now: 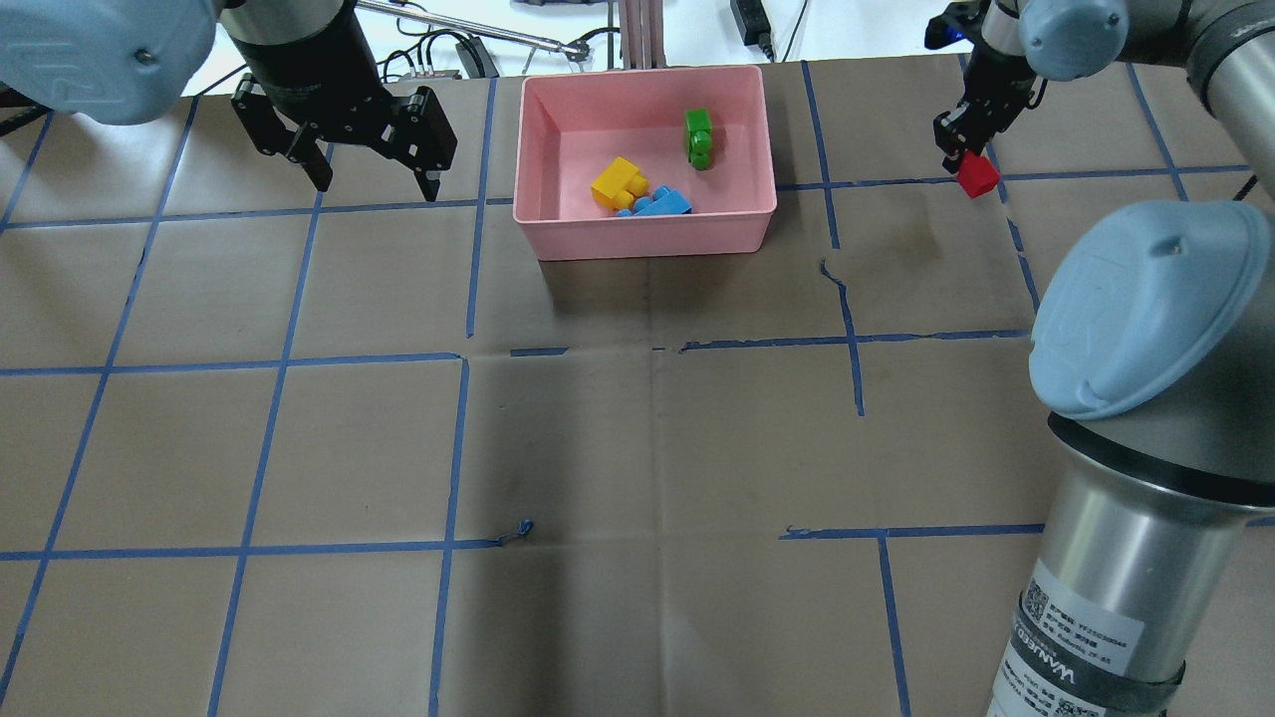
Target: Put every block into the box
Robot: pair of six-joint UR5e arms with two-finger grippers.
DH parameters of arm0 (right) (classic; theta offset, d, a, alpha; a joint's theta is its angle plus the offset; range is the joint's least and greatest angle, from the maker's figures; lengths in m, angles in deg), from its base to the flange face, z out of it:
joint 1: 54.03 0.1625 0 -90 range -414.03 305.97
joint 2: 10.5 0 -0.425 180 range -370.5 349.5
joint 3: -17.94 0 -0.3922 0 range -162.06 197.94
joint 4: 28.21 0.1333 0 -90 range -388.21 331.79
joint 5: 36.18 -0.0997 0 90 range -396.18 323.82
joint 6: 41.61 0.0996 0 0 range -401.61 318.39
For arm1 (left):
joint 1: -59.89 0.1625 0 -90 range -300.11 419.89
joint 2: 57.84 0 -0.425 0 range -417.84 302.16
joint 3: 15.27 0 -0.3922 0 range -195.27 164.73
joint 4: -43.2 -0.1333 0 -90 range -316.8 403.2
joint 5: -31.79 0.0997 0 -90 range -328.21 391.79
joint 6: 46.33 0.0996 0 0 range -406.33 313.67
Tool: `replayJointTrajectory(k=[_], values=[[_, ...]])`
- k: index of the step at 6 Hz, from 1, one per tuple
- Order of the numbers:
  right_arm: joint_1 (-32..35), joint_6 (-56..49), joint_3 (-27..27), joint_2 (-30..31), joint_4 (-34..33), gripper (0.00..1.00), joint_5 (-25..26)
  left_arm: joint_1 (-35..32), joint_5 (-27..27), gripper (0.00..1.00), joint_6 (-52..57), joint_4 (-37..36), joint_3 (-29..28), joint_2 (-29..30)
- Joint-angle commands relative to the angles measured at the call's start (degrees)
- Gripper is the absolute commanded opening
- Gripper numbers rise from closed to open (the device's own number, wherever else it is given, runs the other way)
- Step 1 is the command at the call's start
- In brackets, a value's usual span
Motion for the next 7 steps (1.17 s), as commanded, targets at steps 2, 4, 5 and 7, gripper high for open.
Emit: replayJointTrajectory(k=[2, 4, 5, 7], values=[[6.59, 16.73, -5.79, 4.27, 5.52, 0.08, -3.01, 2.74, -3.54, 0.99, 0.1, 1.0, 1.45, -3.0], [16.44, 35.53, -6.95, 3.66, 5.09, 0.08, -3.44, 3.61, -4.01, 1.0, -0.43, 0.75, 4.7, -5.46], [21.01, 43.1, -6.95, 2.01, 4.13, 0.08, -3.45, 3.27, -3.66, 1.0, -0.78, 0.75, 4.89, -5.65], [24.12, 49.23, -6.69, -5.36, -3.32, 0.11, -3.45, 3.44, -3.74, 1.0, -1.13, 0.75, 4.89, -5.65]])
